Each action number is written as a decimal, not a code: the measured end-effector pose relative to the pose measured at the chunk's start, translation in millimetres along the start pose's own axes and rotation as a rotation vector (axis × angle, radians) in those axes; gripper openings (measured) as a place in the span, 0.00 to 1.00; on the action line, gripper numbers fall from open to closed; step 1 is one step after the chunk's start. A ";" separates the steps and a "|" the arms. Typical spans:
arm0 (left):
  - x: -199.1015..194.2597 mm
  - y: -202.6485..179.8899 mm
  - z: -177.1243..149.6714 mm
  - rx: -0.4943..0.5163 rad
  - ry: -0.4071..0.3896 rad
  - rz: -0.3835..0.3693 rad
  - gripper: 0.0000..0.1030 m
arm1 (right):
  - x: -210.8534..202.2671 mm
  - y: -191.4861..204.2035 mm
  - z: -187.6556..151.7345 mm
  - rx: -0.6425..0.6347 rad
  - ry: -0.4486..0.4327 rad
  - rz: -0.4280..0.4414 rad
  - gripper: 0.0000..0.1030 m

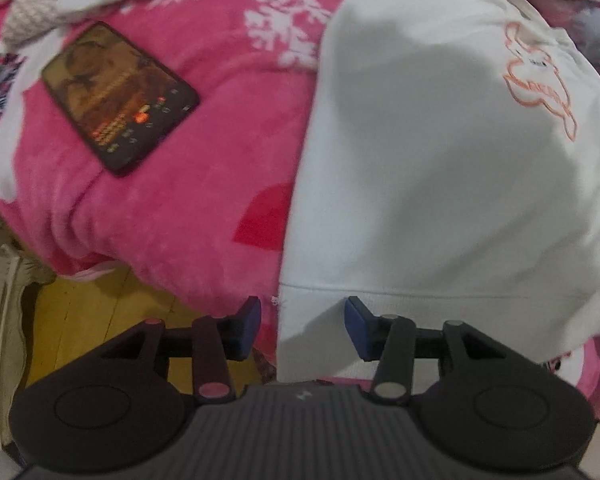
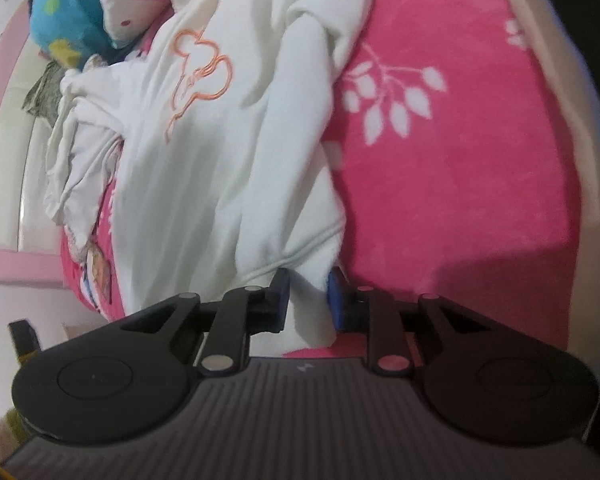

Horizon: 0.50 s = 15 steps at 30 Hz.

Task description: Fold clothes

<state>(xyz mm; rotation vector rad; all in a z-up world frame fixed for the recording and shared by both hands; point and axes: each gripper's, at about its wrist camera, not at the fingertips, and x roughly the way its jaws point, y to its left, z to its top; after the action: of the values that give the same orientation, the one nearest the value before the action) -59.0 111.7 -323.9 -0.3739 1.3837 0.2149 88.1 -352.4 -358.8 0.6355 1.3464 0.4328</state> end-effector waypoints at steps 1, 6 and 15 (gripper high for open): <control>1.0 0.2 1.5 0.012 0.007 -0.009 0.46 | -3.7 0.7 0.1 -0.019 -0.004 0.006 0.16; 8.8 0.7 10.1 0.053 0.032 -0.053 0.47 | 2.6 -3.6 5.3 -0.031 -0.009 -0.051 0.18; -9.2 -15.2 12.1 0.074 0.016 0.017 0.06 | -30.5 21.4 -10.6 0.053 -0.094 0.043 0.05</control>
<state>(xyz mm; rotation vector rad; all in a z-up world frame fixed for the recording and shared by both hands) -44.1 103.0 -311.2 -0.3034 1.4071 0.1746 73.5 -353.4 -323.0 0.7211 1.2598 0.3983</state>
